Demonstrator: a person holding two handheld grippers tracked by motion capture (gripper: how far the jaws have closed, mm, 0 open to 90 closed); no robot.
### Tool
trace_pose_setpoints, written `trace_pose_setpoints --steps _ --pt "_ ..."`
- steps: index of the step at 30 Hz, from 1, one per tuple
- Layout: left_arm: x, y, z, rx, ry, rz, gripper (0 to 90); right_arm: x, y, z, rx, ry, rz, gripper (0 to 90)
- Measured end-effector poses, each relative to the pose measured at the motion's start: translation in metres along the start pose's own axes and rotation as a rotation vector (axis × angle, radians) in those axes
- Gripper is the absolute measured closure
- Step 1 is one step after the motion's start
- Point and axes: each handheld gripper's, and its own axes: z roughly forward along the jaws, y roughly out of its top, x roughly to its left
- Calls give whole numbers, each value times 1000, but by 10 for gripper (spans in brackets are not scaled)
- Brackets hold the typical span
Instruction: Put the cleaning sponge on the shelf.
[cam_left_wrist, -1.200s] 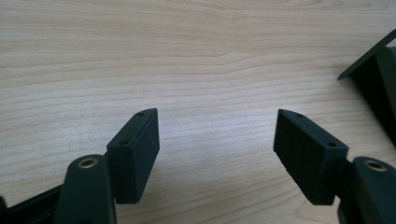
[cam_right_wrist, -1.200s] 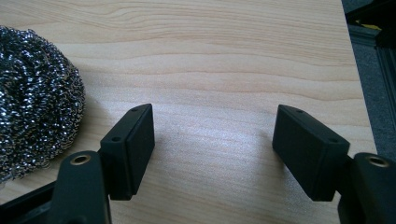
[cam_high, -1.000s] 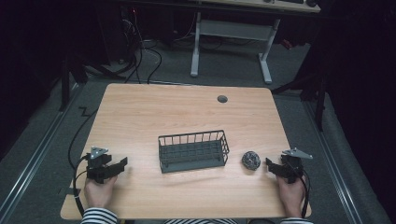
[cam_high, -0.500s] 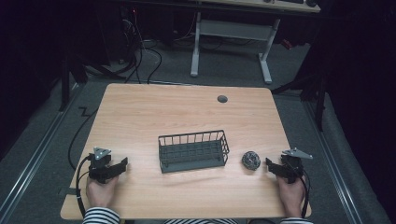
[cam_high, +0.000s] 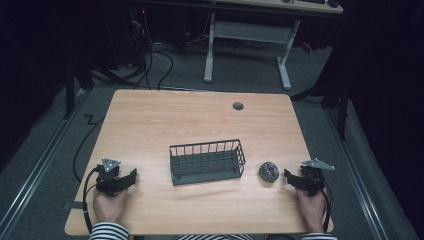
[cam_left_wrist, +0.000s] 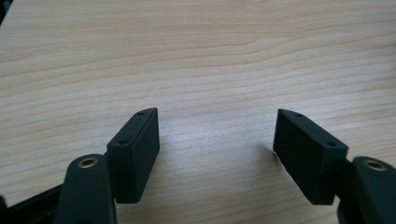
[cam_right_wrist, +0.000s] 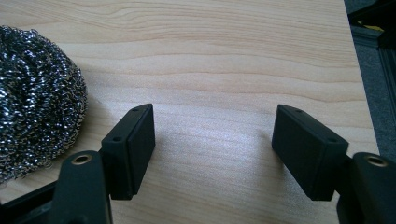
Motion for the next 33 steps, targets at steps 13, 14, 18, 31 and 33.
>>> trace_pose_setpoints --steps 13,14,18,31,33 --pt "-3 0 1 4 16 14 301 -1 0 0 0 8 -8 296" --pt "-3 0 1 4 16 14 301 -1 0 0 1 11 -8 295" --pt "-3 0 1 4 14 15 303 -2 1 -1 5 24 2 296" --pt "-3 0 1 4 14 17 301 -7 0 -17 -10 72 29 309" --pt "-3 0 1 5 13 17 301 -7 0 -21 -17 80 32 309"
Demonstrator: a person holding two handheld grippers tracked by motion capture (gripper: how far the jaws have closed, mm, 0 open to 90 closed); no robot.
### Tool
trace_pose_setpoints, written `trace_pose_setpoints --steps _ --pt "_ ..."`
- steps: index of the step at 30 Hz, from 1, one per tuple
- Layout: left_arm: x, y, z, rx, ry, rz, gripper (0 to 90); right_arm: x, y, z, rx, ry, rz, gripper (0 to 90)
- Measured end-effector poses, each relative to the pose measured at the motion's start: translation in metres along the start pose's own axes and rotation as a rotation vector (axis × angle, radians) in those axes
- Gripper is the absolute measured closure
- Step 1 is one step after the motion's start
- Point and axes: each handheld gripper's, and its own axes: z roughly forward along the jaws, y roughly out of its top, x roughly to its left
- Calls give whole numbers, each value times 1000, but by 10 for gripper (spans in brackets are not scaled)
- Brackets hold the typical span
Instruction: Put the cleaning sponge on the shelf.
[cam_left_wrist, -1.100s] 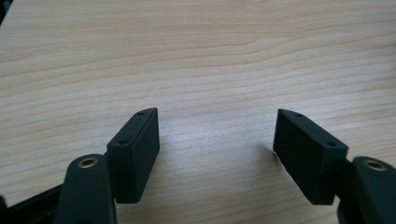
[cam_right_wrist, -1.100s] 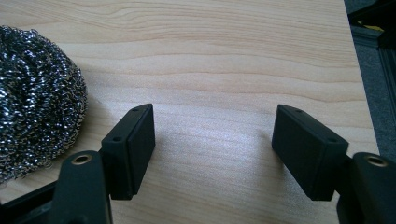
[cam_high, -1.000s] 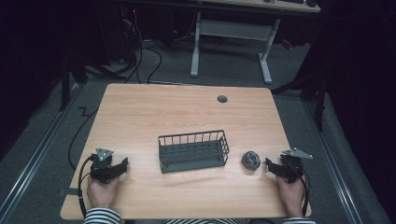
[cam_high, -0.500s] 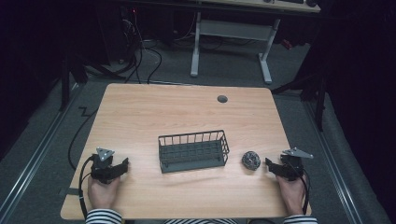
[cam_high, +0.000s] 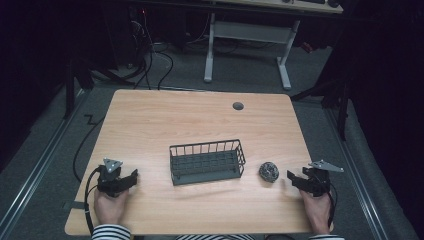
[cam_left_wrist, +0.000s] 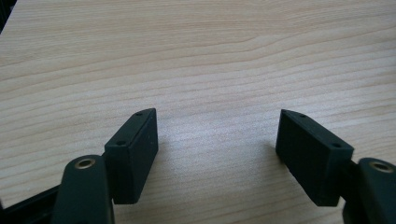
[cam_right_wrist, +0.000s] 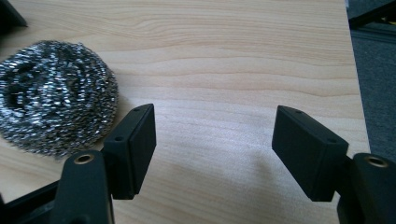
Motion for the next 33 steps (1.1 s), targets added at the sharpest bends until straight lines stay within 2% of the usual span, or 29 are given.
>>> trace_pose_setpoints --steps 9,19,25,33 --pt "0 0 0 0 0 0 300 7 1 -13 -19 37 -25 309" --pt "0 0 0 0 -1 0 300 24 8 -25 -38 87 -76 310" --pt "0 0 0 0 -2 0 300 36 15 -29 -24 128 -108 312" --pt "0 0 0 0 -2 0 299 53 26 -27 7 160 -162 312"
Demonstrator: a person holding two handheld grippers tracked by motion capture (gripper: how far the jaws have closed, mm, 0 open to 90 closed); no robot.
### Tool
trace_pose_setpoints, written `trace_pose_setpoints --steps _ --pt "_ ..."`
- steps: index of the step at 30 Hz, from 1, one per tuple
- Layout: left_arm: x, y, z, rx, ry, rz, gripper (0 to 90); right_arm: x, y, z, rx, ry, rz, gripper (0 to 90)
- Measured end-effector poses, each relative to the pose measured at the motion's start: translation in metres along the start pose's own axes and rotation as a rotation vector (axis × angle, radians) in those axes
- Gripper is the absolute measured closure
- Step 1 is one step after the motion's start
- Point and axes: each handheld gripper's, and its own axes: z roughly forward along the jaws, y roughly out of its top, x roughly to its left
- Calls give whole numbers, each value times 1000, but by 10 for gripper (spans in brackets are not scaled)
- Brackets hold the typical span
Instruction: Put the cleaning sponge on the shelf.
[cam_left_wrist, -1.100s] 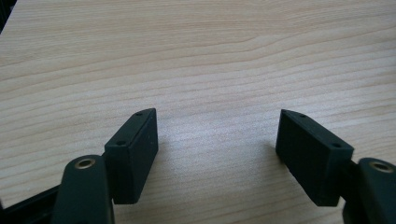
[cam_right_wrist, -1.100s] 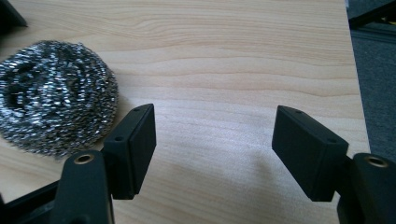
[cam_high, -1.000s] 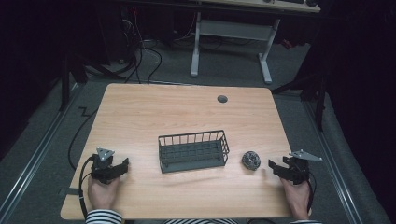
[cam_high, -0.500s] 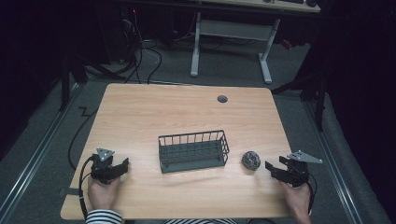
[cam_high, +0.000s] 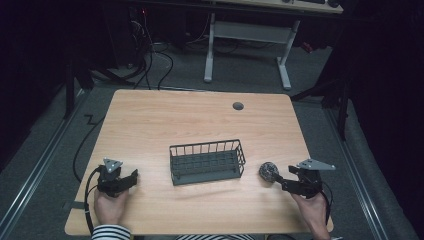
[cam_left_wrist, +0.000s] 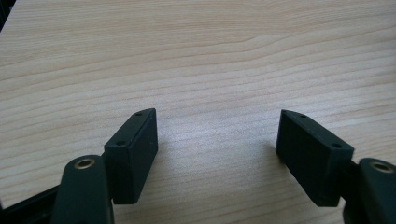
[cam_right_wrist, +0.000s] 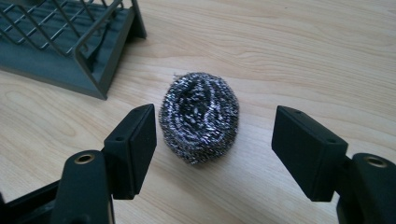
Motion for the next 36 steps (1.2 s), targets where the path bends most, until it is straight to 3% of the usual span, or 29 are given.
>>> trace_pose_setpoints --steps 11,21,36 --pt "0 0 0 0 -2 2 297 12 13 13 84 22 -44 294" --pt "0 0 0 0 -5 3 294 18 24 29 169 14 -99 267" --pt "0 0 0 0 -8 1 291 17 35 47 271 -9 -111 240"
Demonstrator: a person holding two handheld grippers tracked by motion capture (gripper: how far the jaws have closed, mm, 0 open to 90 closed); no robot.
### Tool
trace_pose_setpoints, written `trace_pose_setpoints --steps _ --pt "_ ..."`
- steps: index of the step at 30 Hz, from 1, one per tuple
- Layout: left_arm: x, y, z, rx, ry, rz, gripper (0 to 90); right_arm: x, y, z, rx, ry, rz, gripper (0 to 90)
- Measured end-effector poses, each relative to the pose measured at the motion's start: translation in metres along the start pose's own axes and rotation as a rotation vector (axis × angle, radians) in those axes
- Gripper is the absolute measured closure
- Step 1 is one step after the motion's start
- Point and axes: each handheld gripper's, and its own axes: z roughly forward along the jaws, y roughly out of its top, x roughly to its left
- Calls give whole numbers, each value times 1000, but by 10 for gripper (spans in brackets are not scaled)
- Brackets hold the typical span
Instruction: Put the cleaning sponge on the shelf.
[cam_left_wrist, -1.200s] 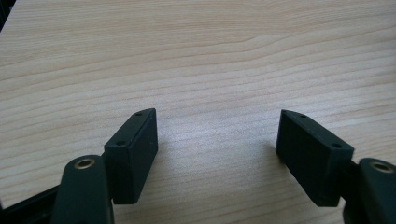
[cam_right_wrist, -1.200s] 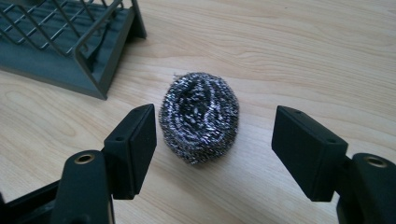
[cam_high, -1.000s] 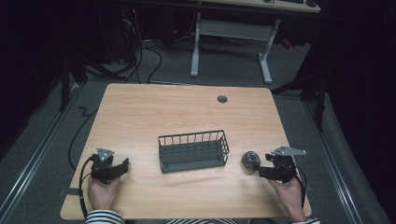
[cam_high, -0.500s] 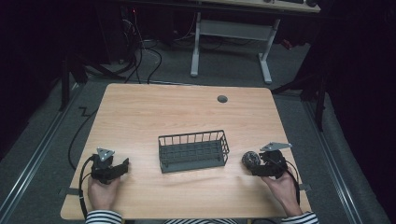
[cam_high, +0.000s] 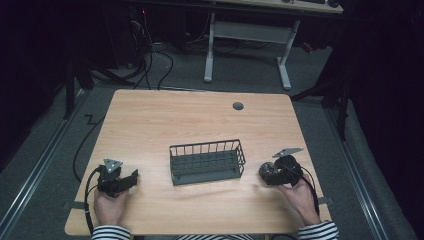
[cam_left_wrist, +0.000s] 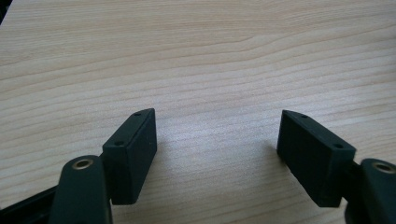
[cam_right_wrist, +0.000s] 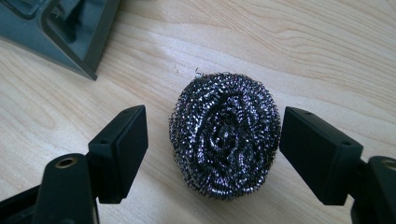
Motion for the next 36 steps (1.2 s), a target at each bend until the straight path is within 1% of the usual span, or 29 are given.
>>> trace_pose_setpoints --steps 4,11,18,27,32,36 --pt "0 0 0 0 -1 0 290 -2 1 5 19 -6 3 238" --pt "0 0 0 0 -2 2 290 -4 3 11 43 -3 10 242" --pt "0 0 0 0 -2 1 290 -3 4 18 77 12 6 276" --pt "0 0 0 -1 -2 1 290 -3 4 20 85 27 -1 319" --pt "0 0 0 -1 -2 1 290 -3 3 18 82 29 -2 340" --pt "0 0 0 0 -1 3 290 -3 3 17 74 45 2 347"
